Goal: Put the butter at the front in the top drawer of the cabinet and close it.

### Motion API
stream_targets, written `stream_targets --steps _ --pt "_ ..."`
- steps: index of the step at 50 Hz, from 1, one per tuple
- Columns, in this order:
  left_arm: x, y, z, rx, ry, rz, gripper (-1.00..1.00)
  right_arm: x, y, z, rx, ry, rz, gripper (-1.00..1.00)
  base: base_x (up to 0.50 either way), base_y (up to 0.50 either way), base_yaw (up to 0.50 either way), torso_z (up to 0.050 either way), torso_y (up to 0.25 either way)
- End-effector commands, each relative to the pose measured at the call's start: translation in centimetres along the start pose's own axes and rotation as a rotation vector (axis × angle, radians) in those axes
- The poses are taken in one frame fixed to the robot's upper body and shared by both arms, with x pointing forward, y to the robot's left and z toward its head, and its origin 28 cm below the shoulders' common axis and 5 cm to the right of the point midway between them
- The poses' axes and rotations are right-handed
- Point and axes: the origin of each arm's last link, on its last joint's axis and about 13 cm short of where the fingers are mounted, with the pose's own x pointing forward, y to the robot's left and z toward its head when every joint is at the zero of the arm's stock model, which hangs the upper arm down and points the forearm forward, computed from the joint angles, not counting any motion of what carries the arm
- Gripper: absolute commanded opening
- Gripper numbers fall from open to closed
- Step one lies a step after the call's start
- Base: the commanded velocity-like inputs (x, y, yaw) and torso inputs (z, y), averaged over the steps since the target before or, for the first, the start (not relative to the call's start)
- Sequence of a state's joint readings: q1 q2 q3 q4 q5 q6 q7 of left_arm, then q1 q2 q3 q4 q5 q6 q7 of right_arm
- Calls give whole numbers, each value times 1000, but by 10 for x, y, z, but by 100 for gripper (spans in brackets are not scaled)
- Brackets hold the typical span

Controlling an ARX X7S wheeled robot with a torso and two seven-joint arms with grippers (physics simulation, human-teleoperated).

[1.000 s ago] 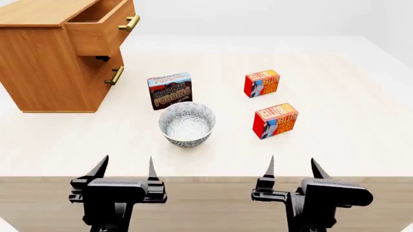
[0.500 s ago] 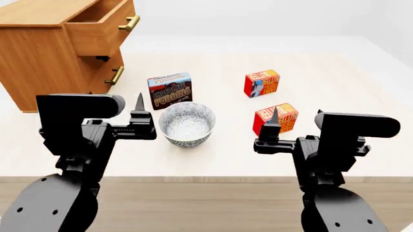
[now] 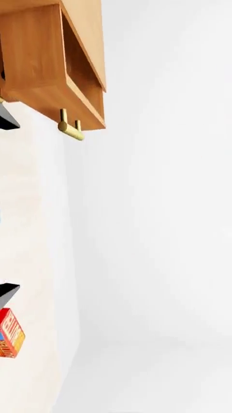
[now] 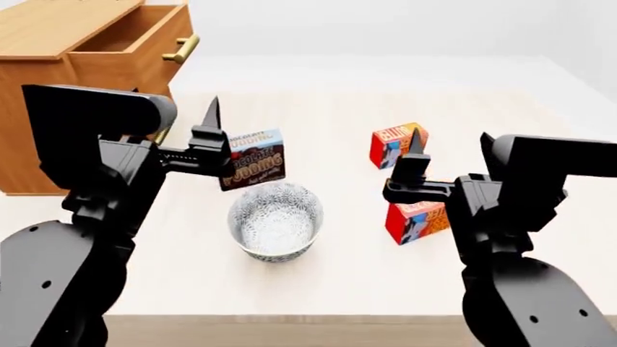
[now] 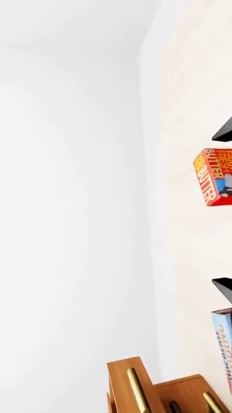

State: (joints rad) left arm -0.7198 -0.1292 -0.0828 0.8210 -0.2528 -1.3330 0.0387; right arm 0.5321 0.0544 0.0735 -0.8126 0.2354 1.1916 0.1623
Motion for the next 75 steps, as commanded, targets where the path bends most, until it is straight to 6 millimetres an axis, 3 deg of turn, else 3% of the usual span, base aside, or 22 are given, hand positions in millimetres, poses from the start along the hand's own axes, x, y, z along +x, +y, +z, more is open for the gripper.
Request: stream_targets --steps 1,50,75 --pt "2 0 5 21 -23 -19 100 2 0 3 20 -9 10 100 328 0 0 0 0" --pt "1 2 1 31 -25 -23 100 6 5 0 41 15 45 100 329 0 0 0 0" --pt "2 4 15 58 -48 -10 100 0 6 3 38 12 40 100 180 0 0 0 0"
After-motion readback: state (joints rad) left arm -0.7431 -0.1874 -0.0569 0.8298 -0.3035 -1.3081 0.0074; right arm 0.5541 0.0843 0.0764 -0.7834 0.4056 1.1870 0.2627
